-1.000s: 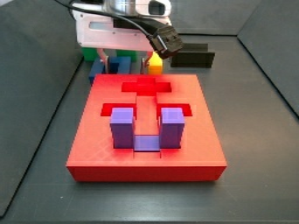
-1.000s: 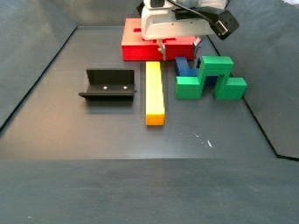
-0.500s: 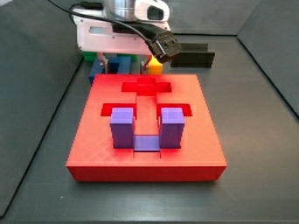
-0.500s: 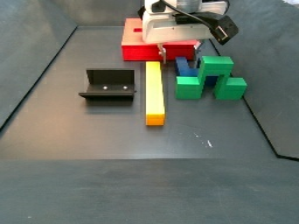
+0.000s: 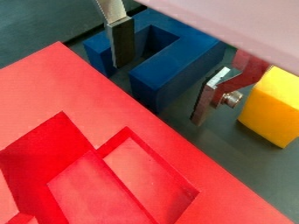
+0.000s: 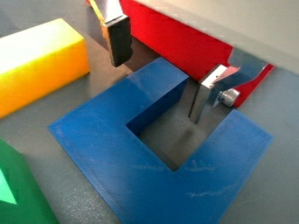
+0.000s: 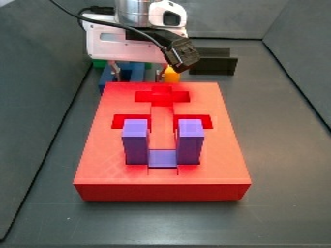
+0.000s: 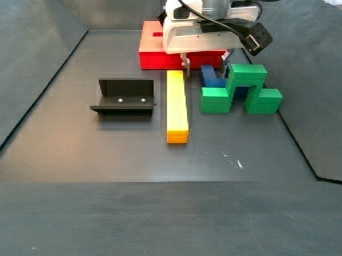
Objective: Pick up the blue object. Move up. Place the blue object on the fixture. Regrasp the blue object. Move to above the board. Insert the blue object.
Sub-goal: Pick up the blue object.
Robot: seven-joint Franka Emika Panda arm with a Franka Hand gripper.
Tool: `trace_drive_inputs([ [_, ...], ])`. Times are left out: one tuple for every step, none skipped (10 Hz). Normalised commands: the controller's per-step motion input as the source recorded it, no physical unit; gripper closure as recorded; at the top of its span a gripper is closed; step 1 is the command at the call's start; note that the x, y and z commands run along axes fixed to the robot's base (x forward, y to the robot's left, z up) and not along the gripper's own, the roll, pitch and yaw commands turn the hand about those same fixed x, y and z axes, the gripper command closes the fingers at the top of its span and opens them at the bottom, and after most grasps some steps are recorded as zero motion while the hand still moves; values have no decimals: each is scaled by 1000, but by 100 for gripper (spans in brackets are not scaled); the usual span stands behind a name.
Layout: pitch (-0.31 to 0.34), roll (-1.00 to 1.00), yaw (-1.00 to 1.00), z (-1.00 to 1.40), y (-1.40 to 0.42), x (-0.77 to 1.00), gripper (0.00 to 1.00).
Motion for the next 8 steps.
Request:
trace_drive_inputs([
  [0, 96, -3, -69, -106, 0, 0],
  [0, 67, -37, -77, -60, 0, 0],
  [3, 47, -29, -37, 0, -31, 0],
  [0, 0, 0, 0, 0, 0, 0],
  [0, 0, 0, 0, 0, 0, 100],
  [0, 0, 0, 0, 0, 0, 100],
  [0, 0, 0, 0, 0, 0, 100],
  [0, 0, 0, 0, 0, 0, 100],
])
